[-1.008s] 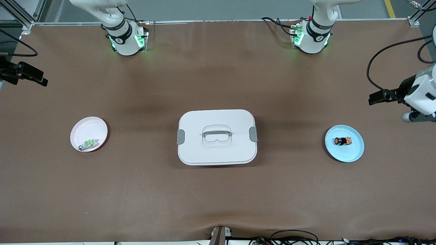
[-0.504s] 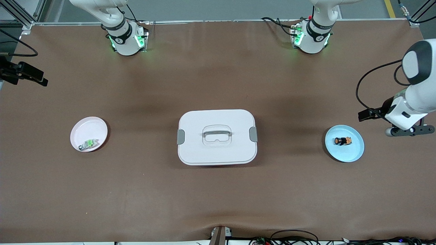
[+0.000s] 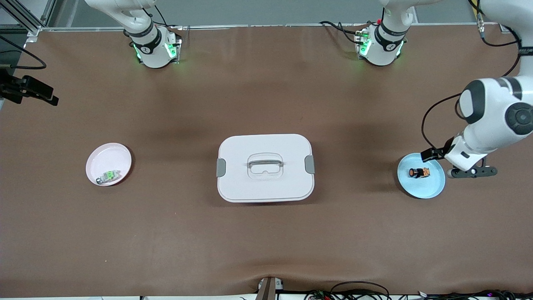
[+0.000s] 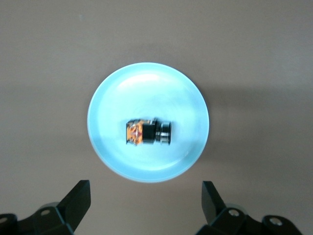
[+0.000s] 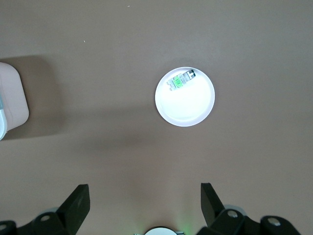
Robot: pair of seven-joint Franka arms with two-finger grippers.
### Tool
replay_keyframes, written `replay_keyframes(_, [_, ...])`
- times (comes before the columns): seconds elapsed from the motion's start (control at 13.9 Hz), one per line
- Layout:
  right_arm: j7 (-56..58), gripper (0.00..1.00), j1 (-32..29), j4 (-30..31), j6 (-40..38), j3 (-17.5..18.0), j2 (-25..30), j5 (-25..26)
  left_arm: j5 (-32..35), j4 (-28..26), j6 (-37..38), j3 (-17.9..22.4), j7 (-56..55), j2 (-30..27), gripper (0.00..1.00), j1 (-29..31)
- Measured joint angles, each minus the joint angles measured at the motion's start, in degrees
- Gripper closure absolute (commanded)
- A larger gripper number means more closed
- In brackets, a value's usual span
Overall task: Transfer orange switch to right arm and place
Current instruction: 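Lower the left gripper and grasp the orange switch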
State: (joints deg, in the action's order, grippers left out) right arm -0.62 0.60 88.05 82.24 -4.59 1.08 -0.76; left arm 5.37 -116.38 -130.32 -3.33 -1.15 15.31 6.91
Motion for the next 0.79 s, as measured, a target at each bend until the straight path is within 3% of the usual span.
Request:
replay_keyframes(0.29, [0.0,0.0,0.0,0.0,0.0,0.0,0.0,0.0,0.01,-1.23,-6.99,0.03,6.05,4.52,0.0,2.87])
replay_keyframes(0.79, [0.0,0.0,0.0,0.0,0.0,0.01,0.0,0.0,0.01,-1.21,-11.56,-0.22,7.26,8.71,0.0,3.63])
